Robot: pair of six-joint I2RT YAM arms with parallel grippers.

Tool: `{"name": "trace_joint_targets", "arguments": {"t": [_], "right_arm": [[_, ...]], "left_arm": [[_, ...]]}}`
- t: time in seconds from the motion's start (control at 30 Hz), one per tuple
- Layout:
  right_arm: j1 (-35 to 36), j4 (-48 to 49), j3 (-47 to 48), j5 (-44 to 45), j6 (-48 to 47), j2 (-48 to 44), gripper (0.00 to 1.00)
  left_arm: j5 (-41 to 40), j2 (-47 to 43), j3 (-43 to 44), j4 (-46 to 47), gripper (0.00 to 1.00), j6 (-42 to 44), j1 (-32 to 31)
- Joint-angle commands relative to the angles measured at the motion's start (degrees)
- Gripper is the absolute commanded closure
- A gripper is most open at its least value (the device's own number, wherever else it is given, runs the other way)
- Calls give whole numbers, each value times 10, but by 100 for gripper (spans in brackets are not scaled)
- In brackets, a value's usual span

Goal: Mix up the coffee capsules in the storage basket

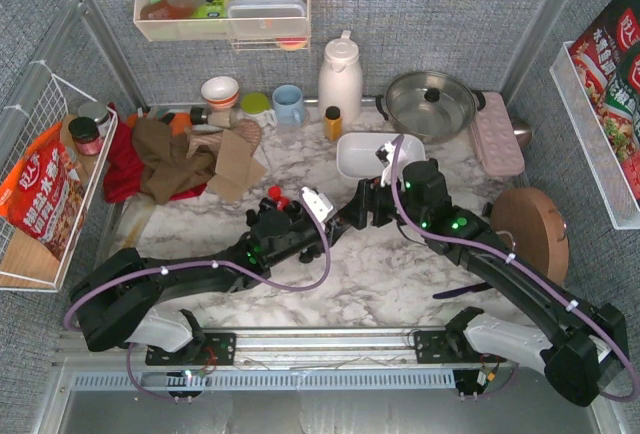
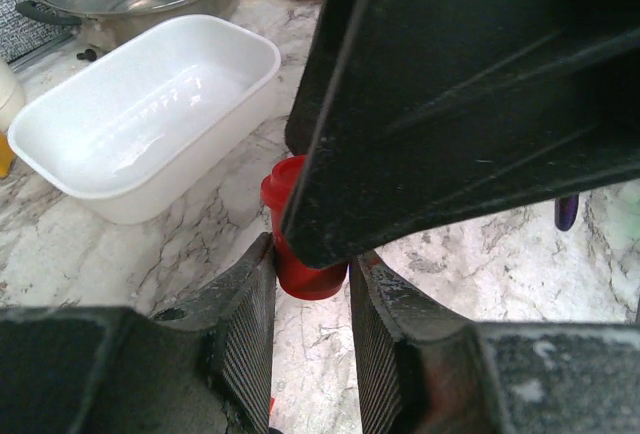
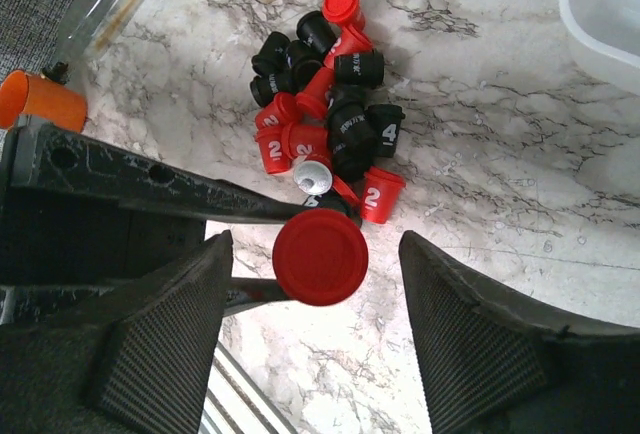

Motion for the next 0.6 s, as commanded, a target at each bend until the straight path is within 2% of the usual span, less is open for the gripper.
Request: {"name": "trace_joint_targets", "arguments": {"t": [0.0, 0.57], "right_arm": [[2, -2, 9, 7, 7, 6, 29], [6, -16, 11, 14, 19, 16, 46]], "left_arm": [[8, 1, 1, 34, 65, 12, -6], [-1, 5, 7, 38, 65, 20, -13]]}}
